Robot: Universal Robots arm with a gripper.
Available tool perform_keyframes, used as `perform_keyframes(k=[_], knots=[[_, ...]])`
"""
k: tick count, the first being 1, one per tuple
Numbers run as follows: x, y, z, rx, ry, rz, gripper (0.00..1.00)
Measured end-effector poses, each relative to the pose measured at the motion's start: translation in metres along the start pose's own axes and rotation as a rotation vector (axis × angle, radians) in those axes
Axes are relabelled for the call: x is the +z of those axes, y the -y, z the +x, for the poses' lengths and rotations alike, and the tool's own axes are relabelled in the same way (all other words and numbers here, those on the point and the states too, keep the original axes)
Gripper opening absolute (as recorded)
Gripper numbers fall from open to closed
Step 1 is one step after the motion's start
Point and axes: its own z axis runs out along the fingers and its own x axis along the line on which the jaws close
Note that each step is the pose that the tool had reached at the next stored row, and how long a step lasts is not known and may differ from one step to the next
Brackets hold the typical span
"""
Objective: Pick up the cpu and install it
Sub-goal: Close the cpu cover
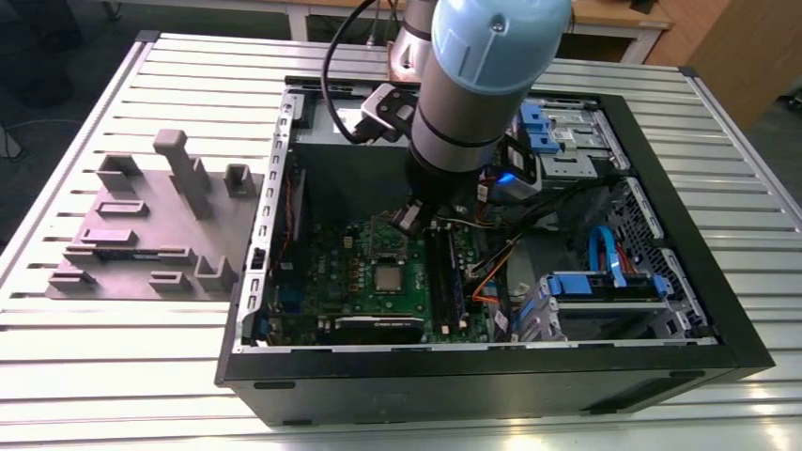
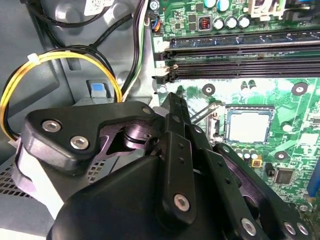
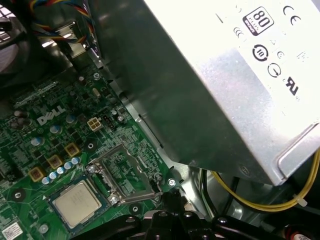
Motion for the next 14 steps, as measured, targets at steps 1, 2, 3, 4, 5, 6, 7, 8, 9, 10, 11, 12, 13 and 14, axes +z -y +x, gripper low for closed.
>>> perform_keyframes(k=[1, 2, 3, 4, 5, 6, 7, 8, 9, 10, 11, 12, 13, 14], knots=[[-0.0005, -0.0002, 0.0000, 0.000, -0.0021, 0.0015, 0.10], [-0.0009, -0.0005, 0.0000, 0.000, -0.0040, 0.0031, 0.10], [-0.0013, -0.0007, 0.0000, 0.000, -0.0062, 0.0047, 0.10], [-0.0016, -0.0009, 0.0001, 0.000, -0.0087, 0.0065, 0.10], [-0.0020, -0.0010, 0.0001, 0.000, -0.0110, 0.0081, 0.10], [-0.0023, -0.0011, 0.0001, 0.000, -0.0129, 0.0095, 0.10], [-0.0024, -0.0011, 0.0001, 0.000, -0.0138, 0.0100, 0.10], [-0.0023, -0.0011, 0.0002, 0.000, -0.0140, 0.0103, 0.10], [-0.0024, -0.0012, 0.0001, 0.000, -0.0143, 0.0105, 0.10], [-0.0024, -0.0012, 0.0001, 0.000, -0.0144, 0.0106, 0.10], [-0.0024, -0.0012, 0.0001, 0.000, -0.0143, 0.0106, 0.10], [-0.0024, -0.0012, 0.0001, 0.000, -0.0143, 0.0106, 0.10], [-0.0024, -0.0012, 0.0001, 0.000, -0.0144, 0.0106, 0.10], [-0.0024, -0.0012, 0.0001, 0.000, -0.0143, 0.0106, 0.10]])
